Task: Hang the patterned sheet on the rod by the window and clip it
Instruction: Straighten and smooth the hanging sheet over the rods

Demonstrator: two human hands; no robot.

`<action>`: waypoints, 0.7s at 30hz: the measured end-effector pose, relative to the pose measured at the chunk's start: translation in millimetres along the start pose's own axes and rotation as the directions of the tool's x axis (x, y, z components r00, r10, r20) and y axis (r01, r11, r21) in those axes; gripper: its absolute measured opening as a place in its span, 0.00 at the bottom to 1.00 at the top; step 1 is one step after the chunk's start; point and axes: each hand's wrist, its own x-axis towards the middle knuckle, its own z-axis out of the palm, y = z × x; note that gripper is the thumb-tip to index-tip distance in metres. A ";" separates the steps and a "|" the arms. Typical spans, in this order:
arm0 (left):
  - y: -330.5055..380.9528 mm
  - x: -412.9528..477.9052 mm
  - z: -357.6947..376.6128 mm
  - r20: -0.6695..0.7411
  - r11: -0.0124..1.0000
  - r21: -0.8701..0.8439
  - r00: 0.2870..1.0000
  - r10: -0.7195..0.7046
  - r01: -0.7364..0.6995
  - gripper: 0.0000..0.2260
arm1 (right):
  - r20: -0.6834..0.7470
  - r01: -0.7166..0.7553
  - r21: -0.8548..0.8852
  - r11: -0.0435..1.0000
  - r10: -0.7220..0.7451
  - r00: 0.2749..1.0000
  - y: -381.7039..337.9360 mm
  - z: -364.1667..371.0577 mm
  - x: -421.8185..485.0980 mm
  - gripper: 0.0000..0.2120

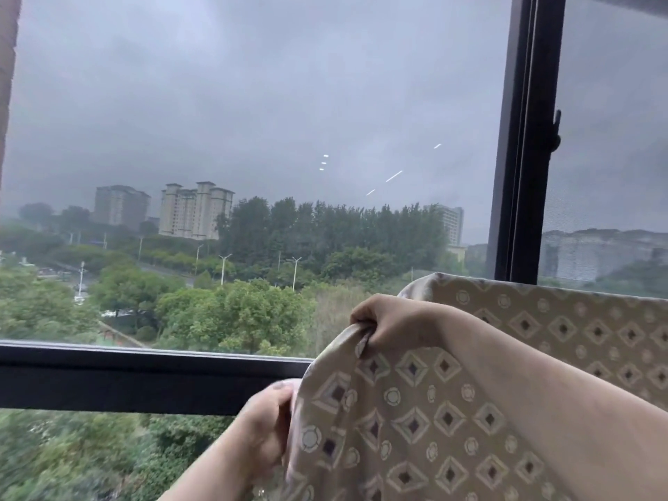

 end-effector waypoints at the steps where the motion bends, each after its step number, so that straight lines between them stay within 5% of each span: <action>1: 13.8 2.6 -4.7 -0.086 0.999 0.004 0.995 0.050 -0.050 0.16 | 0.029 -0.006 0.003 1.000 0.006 1.000 1.3 -0.7 -0.5 0.14; 4: 67.5 10.1 -16.7 -0.264 0.979 0.026 0.943 0.202 -0.202 0.16 | 0.140 -0.055 0.055 0.997 0.047 0.989 3.5 -2.6 -0.8 0.08; 7: 119.0 6.7 -23.4 -0.288 0.958 0.122 0.914 0.284 -0.259 0.09 | 0.051 -0.101 0.125 0.987 0.095 0.994 0.1 0.2 9.9 0.08; 10: 162.3 -0.4 -23.1 -0.267 0.924 0.218 0.892 0.365 -0.313 0.05 | -0.122 -0.090 -0.027 0.996 0.086 0.989 -5.3 -1.4 27.7 0.13; 15: 203.4 3.5 -34.6 -0.345 0.827 0.363 0.763 0.547 -0.429 0.10 | -0.182 -0.080 -0.242 0.967 0.036 0.983 -7.4 -9.3 59.2 0.08; 17: 213.2 6.8 -40.8 -0.337 0.795 0.463 0.751 0.567 -0.393 0.12 | -0.255 -0.098 -0.244 0.965 0.034 0.966 -3.7 -16.3 68.8 0.12; 21: 236.2 3.5 -50.8 -0.270 0.713 0.692 0.874 0.404 -0.116 0.13 | -0.338 -0.055 0.003 0.998 0.053 0.940 5.4 -29.5 78.6 0.16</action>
